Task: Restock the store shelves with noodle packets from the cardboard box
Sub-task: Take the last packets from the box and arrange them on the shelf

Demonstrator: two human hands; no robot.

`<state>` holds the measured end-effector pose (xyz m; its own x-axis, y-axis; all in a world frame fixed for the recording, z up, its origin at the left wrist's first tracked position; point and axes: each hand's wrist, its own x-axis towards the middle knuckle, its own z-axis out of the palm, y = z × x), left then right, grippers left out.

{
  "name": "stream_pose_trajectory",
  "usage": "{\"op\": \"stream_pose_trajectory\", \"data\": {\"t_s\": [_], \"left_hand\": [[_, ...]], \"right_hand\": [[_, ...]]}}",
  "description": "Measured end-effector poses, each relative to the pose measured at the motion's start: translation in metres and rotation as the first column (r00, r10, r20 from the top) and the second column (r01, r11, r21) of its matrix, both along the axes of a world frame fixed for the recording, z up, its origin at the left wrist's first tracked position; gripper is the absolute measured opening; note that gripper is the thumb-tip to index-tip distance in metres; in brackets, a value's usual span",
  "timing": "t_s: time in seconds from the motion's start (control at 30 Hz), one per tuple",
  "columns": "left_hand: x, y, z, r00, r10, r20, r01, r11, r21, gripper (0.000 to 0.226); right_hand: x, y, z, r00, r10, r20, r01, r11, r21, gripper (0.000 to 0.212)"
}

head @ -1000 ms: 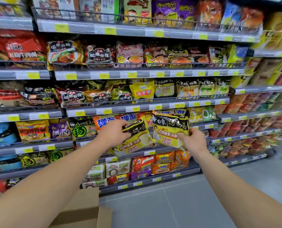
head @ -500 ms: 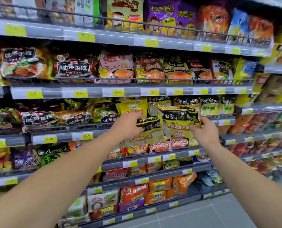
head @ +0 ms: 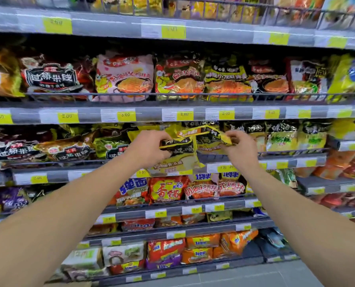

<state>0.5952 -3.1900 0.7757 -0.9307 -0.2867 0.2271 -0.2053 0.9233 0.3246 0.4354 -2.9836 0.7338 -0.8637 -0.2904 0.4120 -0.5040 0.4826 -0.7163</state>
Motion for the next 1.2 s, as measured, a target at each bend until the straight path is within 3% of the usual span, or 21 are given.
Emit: {"op": "stream_pose_trajectory", "data": {"t_s": [0.1, 0.27, 0.33, 0.47, 0.6, 0.83, 0.93, 1.07, 1.2], "left_hand": [[-0.01, 0.008, -0.008, 0.999, 0.033, 0.003, -0.033, 0.999, -0.012, 0.047], [-0.034, 0.023, -0.015, 0.996, 0.087, 0.02, -0.086, 0.995, -0.041, 0.04], [-0.043, 0.026, -0.016, 0.993, 0.117, 0.012, -0.116, 0.992, -0.043, 0.04], [-0.055, 0.035, -0.019, 0.989, 0.148, 0.027, -0.147, 0.988, -0.035, 0.042], [-0.063, 0.05, -0.019, 0.988, 0.157, -0.001, -0.157, 0.984, -0.08, 0.044], [-0.099, 0.085, -0.011, 0.977, 0.044, -0.207, -0.097, 0.962, -0.255, 0.047], [-0.118, 0.086, -0.019, 0.971, 0.047, -0.234, -0.122, 0.941, -0.315, 0.042], [-0.149, 0.09, -0.03, 0.973, 0.069, -0.222, -0.15, 0.917, -0.371, 0.032], [-0.175, 0.093, -0.046, 0.984, 0.092, -0.151, -0.155, 0.859, -0.487, 0.043]], "right_hand": [[-0.03, -0.008, -0.016, 0.999, 0.031, -0.032, -0.03, 0.999, 0.031, 0.03], [-0.069, -0.02, -0.035, 0.991, 0.128, 0.038, -0.129, 0.991, 0.035, 0.032], [-0.081, -0.022, -0.046, 0.987, 0.16, 0.024, -0.162, 0.98, 0.114, 0.034], [-0.097, -0.024, -0.054, 0.987, 0.083, -0.139, -0.036, 0.948, 0.315, 0.026], [-0.106, -0.028, -0.046, 1.0, 0.027, -0.009, -0.022, 0.935, 0.353, 0.032], [-0.13, -0.016, -0.046, 0.977, 0.12, 0.177, -0.155, 0.967, 0.2, 0.024], [-0.136, -0.007, -0.043, 0.947, 0.227, 0.229, -0.252, 0.964, 0.083, 0.043], [-0.136, 0.007, -0.045, 0.915, 0.298, 0.271, -0.29, 0.955, -0.067, 0.045], [-0.135, 0.02, -0.053, 0.955, 0.229, 0.191, -0.211, 0.971, -0.113, 0.031]]}}
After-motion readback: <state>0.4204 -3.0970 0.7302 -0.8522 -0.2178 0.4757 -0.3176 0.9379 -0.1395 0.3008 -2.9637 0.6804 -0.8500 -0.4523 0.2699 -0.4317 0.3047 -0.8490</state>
